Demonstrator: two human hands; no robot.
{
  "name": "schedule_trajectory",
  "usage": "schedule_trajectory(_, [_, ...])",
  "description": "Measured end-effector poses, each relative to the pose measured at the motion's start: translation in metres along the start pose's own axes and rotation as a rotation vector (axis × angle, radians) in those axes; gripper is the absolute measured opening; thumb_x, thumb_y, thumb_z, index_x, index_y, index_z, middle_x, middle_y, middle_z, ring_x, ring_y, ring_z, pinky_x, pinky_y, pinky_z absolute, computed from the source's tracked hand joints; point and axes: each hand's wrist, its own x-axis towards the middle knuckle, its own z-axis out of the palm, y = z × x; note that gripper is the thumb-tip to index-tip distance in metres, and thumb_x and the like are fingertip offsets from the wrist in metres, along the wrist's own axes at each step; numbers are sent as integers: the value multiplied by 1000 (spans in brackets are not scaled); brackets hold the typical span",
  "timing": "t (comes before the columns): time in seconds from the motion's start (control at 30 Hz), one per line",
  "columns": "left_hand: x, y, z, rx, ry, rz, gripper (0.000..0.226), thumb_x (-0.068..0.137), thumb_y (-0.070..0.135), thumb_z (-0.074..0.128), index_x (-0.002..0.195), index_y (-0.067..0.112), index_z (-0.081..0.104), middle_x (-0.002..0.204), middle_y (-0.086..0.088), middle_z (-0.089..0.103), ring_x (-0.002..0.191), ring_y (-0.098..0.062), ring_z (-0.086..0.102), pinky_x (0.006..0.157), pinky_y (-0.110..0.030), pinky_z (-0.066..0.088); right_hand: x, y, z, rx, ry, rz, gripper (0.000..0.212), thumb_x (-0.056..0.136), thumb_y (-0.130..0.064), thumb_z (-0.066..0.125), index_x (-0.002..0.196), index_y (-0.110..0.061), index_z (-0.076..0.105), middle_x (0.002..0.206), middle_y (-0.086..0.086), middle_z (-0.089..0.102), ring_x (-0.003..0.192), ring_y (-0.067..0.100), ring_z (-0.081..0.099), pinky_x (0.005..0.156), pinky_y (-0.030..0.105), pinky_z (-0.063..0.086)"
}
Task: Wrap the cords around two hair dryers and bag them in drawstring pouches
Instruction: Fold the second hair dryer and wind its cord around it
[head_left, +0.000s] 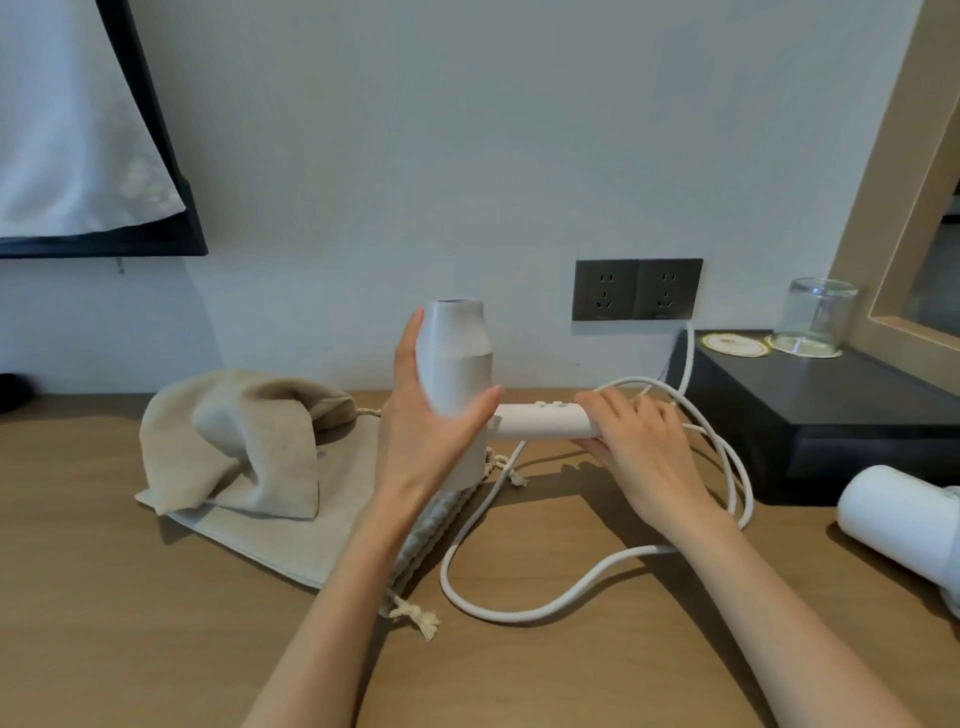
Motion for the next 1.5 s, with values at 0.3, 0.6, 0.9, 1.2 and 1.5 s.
schedule_trajectory(0.3, [1, 2, -10, 67, 127, -1, 93, 75, 44, 70, 149, 37, 14, 127, 30, 28, 94, 16, 34, 75, -8, 33, 2, 13, -10, 282, -52, 110, 48, 79, -11, 75, 123, -21, 61, 124, -1, 59, 120, 20, 47, 99, 34, 37])
schedule_trajectory(0.6, [5, -10, -28, 166, 95, 2, 93, 72, 47, 70, 147, 43, 14, 113, 18, 46, 73, -1, 50, 61, -4, 33, -2, 30, -18, 243, -30, 436, 38, 93, -5, 55, 127, -19, 60, 124, 5, 62, 110, 23, 56, 86, 37, 48])
schedule_trajectory(0.9, [11, -17, -41, -172, -17, -88, 96, 56, 56, 71, 142, 46, 29, 142, 16, 43, 118, 0, 49, 91, -20, 45, 0, 47, -9, 167, 34, 428, 36, 88, 4, 57, 118, -13, 67, 133, 8, 57, 130, 27, 42, 119, 41, 5])
schedule_trajectory(1.2, [13, -19, -33, -411, 11, -167, 77, 62, 47, 70, 133, 30, 46, 106, 7, 63, 88, -5, 64, 66, -20, 52, 11, 33, -14, 1066, -106, 618, 29, 100, -12, 47, 123, -23, 60, 122, -7, 58, 120, 15, 52, 102, 36, 44])
schedule_trajectory(1.5, [16, -32, -31, -435, 173, -299, 72, 69, 40, 71, 134, 28, 43, 120, -1, 59, 103, -19, 61, 75, -31, 54, 11, 30, -18, 997, 169, 672, 27, 100, -26, 45, 116, -15, 64, 78, 0, 59, 62, 14, 52, 52, 24, 47])
